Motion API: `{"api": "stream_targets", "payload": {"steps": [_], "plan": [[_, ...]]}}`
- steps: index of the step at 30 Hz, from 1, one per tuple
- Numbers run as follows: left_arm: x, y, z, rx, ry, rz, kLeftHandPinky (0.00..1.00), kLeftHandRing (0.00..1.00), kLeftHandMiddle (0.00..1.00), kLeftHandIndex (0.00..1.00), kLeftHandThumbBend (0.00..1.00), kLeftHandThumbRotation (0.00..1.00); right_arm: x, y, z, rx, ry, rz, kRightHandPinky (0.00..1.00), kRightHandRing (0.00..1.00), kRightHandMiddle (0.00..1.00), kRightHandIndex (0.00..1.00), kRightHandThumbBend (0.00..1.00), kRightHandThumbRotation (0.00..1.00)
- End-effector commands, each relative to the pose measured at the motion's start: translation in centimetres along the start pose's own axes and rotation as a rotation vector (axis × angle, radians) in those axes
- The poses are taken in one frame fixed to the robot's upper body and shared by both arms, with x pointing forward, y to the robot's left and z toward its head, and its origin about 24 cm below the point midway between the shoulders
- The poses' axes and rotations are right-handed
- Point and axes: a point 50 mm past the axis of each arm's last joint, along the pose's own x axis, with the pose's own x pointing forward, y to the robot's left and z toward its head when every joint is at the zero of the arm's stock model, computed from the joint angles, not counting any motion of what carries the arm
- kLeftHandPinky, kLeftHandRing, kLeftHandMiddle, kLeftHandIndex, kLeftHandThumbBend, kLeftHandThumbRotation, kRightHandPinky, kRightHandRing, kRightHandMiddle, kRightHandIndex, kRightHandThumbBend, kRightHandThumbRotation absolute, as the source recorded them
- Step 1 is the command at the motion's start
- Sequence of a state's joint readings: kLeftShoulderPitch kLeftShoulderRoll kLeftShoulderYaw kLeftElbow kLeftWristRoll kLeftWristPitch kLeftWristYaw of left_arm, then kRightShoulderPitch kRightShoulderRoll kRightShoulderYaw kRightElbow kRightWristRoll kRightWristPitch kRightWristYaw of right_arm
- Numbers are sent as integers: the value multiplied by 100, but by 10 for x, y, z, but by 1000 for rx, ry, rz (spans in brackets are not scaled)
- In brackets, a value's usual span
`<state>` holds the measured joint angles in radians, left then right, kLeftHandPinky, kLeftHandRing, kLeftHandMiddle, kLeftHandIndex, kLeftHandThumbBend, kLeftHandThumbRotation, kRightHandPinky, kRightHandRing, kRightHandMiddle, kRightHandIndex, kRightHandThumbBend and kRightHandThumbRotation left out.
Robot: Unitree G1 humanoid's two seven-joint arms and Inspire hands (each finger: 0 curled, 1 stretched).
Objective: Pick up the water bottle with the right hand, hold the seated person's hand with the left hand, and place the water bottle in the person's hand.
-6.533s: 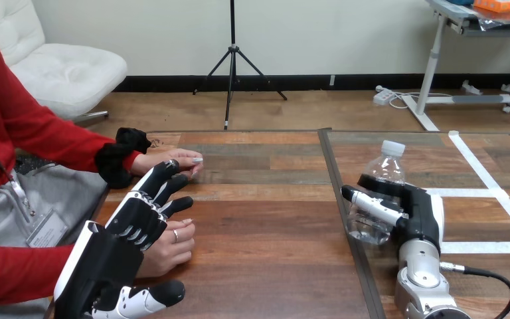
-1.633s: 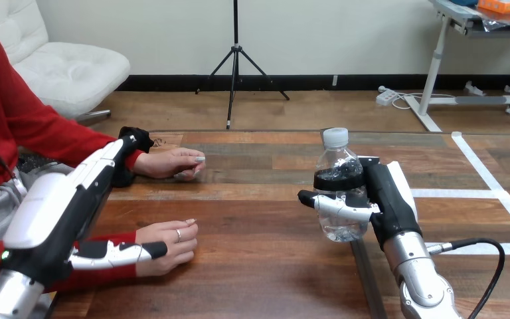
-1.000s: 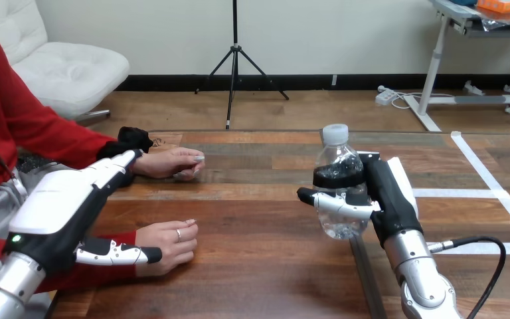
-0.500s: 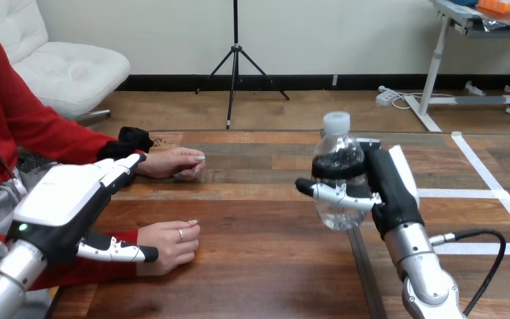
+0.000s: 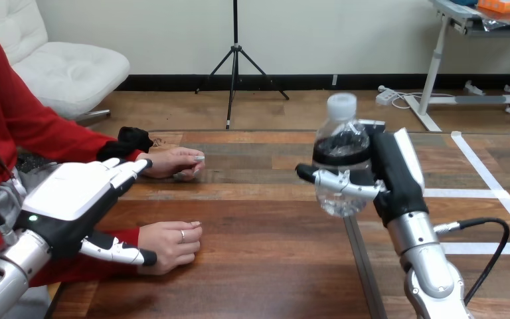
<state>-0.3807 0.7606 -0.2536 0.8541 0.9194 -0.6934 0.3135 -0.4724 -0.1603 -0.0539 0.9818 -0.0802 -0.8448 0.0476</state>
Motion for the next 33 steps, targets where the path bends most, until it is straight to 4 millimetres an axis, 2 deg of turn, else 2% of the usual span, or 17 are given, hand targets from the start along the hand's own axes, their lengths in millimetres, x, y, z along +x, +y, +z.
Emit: {"api": "stream_targets", "payload": {"steps": [1,14,33], "plan": [[8,18,-9,54,12,4,96,97,95,99,100,64,16,-10,27,-38,-140,-33,9,13,17,19,71,0],[10,14,-16,93,44,-76,99,99,97,100,100,63,18,-12,44,36,-195,-19,9,13,17,19,69,0],[15,7,-20,138,69,-157,100,100,99,100,100,73,19,-14,63,44,-215,-21,7,11,15,16,65,0]]}}
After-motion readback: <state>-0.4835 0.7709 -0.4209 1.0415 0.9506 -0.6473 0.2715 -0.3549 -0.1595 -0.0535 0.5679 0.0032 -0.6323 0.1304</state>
